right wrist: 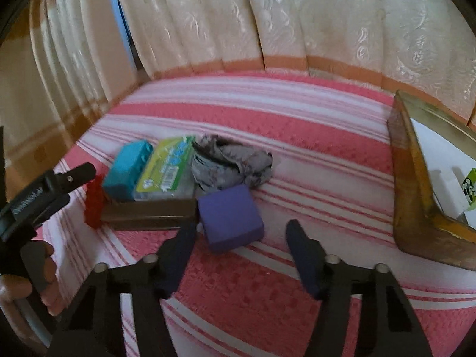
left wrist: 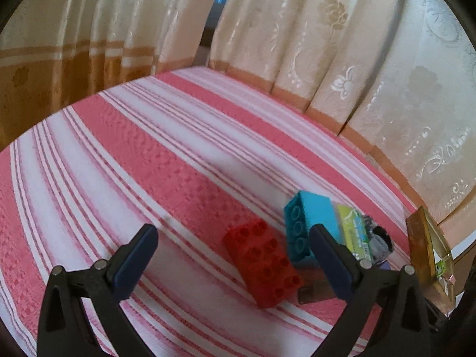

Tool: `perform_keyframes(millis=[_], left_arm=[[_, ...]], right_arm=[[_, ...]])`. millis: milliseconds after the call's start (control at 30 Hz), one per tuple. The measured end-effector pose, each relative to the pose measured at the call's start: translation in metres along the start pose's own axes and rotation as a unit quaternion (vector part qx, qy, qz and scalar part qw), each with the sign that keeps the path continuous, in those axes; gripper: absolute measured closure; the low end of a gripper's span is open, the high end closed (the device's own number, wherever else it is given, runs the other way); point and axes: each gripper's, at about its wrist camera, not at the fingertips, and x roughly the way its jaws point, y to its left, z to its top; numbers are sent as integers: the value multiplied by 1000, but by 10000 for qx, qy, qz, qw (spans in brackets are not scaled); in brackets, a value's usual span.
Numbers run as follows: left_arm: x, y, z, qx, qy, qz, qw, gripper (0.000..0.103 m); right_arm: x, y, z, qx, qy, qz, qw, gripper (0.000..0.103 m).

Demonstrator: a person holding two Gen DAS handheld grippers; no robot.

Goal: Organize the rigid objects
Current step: 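Grasp the red brick with the left gripper while the right grasps the purple cube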

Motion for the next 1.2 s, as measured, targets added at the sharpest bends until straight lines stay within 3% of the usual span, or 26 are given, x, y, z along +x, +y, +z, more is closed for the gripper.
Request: perform_keyframes(millis=[267, 433, 467, 533, 600, 767, 833, 867, 1033, 1200], left_arm=[[12, -10, -3, 322, 334, 487, 9977, 1], [16, -18, -7, 734, 493, 787, 9930, 2], [14, -17, -8, 814, 497, 762, 9925, 5], [12, -17, -10, 1035, 511, 828, 9899, 20], [6, -18, -12, 1348, 482, 837, 9861, 44], [-1, -14, -13, 1527, 489, 696, 9846, 49], [-2, -15, -13, 1556, 482, 659, 9844, 59], [-2, -16, -13, 1580, 471, 623, 9844, 71], [-7, -13, -13, 1353, 385, 525, 9887, 72], [-31, -16, -13, 1166, -258, 275, 9925, 72]], right_arm=[[8, 15, 6, -367, 114, -330, 9987, 41], [8, 16, 8, -477, 114, -348, 9982, 58], [7, 13, 8, -446, 105, -276, 9986, 60], [5, 8, 7, -389, 92, -150, 9991, 60], [3, 5, 6, -391, 90, -72, 9992, 60], [-3, -1, 2, -334, 68, 67, 9994, 60], [-5, -5, 2, -228, 12, 112, 9997, 60], [-6, -7, 3, -181, -25, 121, 9998, 60], [-19, -13, 5, -42, -321, 283, 9991, 61], [-41, -20, 6, 100, -839, 728, 9938, 60]])
